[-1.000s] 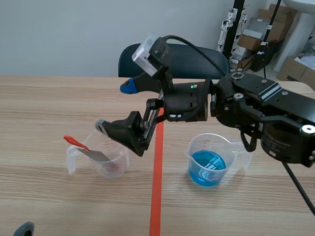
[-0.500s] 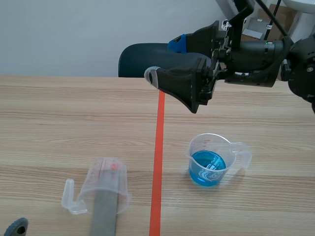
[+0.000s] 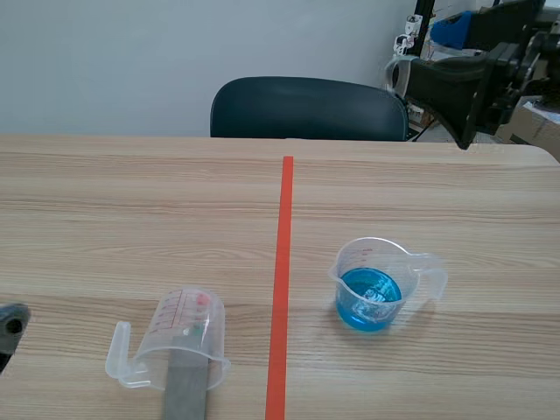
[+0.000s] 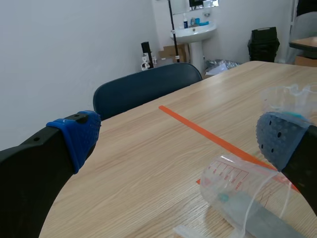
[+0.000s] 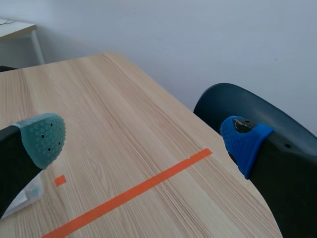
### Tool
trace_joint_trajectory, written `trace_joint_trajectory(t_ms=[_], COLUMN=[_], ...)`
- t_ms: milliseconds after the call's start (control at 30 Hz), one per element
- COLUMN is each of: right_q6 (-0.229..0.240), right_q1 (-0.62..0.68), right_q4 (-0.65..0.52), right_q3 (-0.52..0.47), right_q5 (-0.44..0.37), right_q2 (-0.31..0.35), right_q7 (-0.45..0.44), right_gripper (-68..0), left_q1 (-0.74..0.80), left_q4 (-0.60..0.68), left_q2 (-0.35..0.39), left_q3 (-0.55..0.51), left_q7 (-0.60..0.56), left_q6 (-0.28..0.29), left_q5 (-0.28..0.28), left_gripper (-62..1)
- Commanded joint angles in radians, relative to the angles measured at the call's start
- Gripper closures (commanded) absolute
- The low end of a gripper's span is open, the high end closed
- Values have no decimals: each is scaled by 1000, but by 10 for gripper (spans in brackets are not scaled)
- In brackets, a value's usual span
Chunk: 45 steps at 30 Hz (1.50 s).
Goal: Do the redox reaction experiment. return to the home posture
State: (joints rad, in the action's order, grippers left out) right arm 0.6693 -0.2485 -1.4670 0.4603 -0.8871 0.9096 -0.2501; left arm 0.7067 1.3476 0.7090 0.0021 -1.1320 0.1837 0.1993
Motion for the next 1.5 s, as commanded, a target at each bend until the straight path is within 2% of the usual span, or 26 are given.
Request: trace_joint_trajectory(t_ms=[0, 333, 467, 700, 867, 1067, 1167, 1300, 1467], right_q6=[-12, -163, -166, -180, -185, -203, -215, -244, -255], right_q1=[27, 331, 436, 565, 616, 646, 672, 714, 743], right_q4=[-40, -179, -241, -356, -436, -486, -526, -583, -629], right_q3=[-51, -363, -457, -609, -640, -641, -640, -640, -639], right_q5=[-14, 131, 201, 371, 505, 592, 620, 634, 633], right_q2=[17, 26, -6, -147, -224, -302, -325, -334, -327], right_q7=[-18, -3, 16, 55, 71, 71, 71, 67, 64], right_gripper=[-679, -679, -679, -679, -679, -679, -679, -679, -679], left_q1=[0, -1, -5, -36, -83, -156, -196, -242, -261], left_q4=[14, 155, 214, 282, 302, 303, 304, 317, 345], left_q2=[3, 10, 26, 71, 105, 135, 151, 176, 201], left_q3=[-3, -3, -3, -3, -3, -2, -2, -2, -2], left_q7=[11, 109, 166, 255, 324, 330, 330, 330, 329], left_q6=[-2, -6, -6, -11, -10, -7, 2, 49, 58], left_q5=[3, 2, -1, -1, -1, -1, -1, 0, -1], left_gripper=[-623, -623, -623, -623, -623, -623, -623, -623, -623])
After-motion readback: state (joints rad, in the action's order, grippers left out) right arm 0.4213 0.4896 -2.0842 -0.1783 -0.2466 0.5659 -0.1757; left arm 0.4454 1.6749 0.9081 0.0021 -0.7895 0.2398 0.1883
